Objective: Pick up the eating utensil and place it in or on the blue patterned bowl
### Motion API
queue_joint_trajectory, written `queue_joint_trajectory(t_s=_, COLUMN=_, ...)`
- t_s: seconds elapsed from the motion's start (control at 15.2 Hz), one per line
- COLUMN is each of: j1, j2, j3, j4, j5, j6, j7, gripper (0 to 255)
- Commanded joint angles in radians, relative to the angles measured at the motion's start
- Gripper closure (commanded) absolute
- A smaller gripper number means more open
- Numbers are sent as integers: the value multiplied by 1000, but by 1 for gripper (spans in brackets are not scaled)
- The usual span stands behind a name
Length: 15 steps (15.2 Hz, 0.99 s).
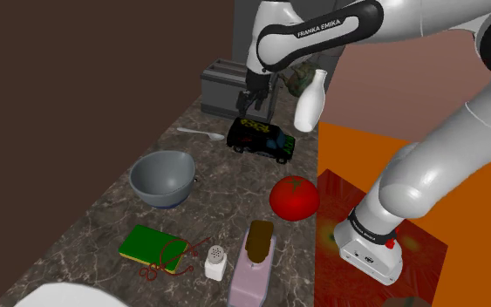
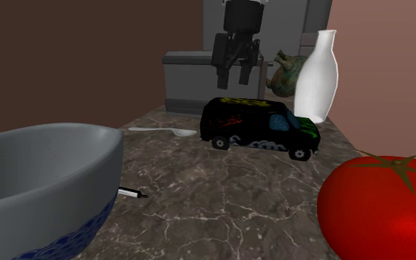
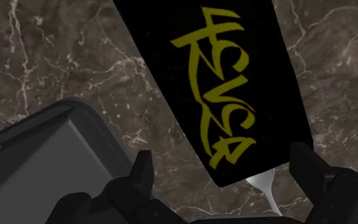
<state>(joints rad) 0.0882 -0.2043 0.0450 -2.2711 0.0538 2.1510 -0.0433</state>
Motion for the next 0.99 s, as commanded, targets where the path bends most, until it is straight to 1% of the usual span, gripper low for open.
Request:
queue_joint_trajectory(t_s=0.0, j1=11, j2=67, j3=6, j4=38, j5=16, j6=48, j7=-14, gripper=0)
queue_joint_trajectory(t_s=0.46, j1=41, j2=298, j3=31, j4=198, j5=67, j6=174, j7=-75, gripper=0)
queue_joint_trajectory(t_s=0.86, j1=61, j2=496, j3=62, j4=380, j5=96, j6=237, j7=-121, gripper=0)
queue_joint_trajectory(t_s=0.92, j1=63, j2=510, j3=64, j4=395, j5=98, j6=240, j7=-123, gripper=0)
